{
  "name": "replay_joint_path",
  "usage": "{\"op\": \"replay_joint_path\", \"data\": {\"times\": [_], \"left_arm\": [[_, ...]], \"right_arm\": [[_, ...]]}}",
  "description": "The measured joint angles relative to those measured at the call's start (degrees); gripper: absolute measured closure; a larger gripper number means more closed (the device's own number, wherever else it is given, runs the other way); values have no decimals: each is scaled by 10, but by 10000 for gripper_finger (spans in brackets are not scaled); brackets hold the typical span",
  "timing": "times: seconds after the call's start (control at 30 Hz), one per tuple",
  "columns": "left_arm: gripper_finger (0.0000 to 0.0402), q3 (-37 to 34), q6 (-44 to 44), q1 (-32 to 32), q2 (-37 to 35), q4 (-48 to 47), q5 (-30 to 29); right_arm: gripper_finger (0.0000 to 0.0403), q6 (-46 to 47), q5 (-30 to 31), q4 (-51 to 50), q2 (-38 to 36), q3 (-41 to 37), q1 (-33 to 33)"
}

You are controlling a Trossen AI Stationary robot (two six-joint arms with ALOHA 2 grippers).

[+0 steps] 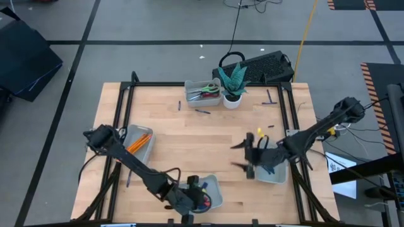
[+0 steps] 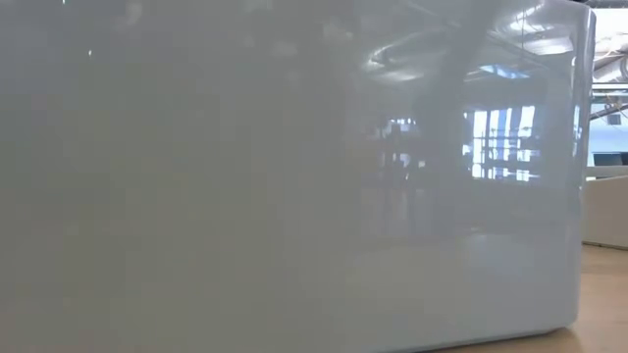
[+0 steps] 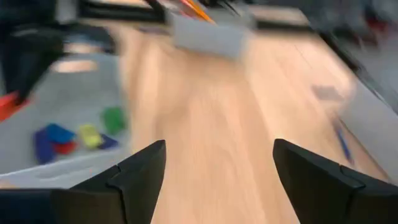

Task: Sort crayons/erasers/pens/pencils in bins
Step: Put the orange eraser into the bottom gray bin, then put the blue crayon into the middle right gray bin

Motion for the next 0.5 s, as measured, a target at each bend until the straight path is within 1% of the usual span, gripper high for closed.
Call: {"op": "replay_joint_path", "data": {"times": [0.07,0.13,0.2,0.23,0.3,0.37,0.43,0.5], "left_arm": [[377,0,-18,0,10,-17,-5],[359,-1,-38,1,15,-29,-14],[330,0,-46,4,15,-41,-20],[312,0,-46,4,15,-46,-21],[274,0,-46,7,15,-57,-21],[236,0,-37,11,13,-76,-19],[204,0,-36,14,2,-108,-17],[183,0,-36,15,-18,-150,-29]], "right_arm": [[113,60,3,-118,-26,26,-28],[115,99,2,-245,-39,60,-68],[118,121,-30,-385,-44,91,-132],[120,123,-50,-438,-45,103,-172],[124,89,-99,-516,-44,113,-260],[128,15,-144,-560,-44,108,-351],[134,-63,-177,-567,-42,99,-443],[141,-146,-195,-562,-31,91,-528]]}}
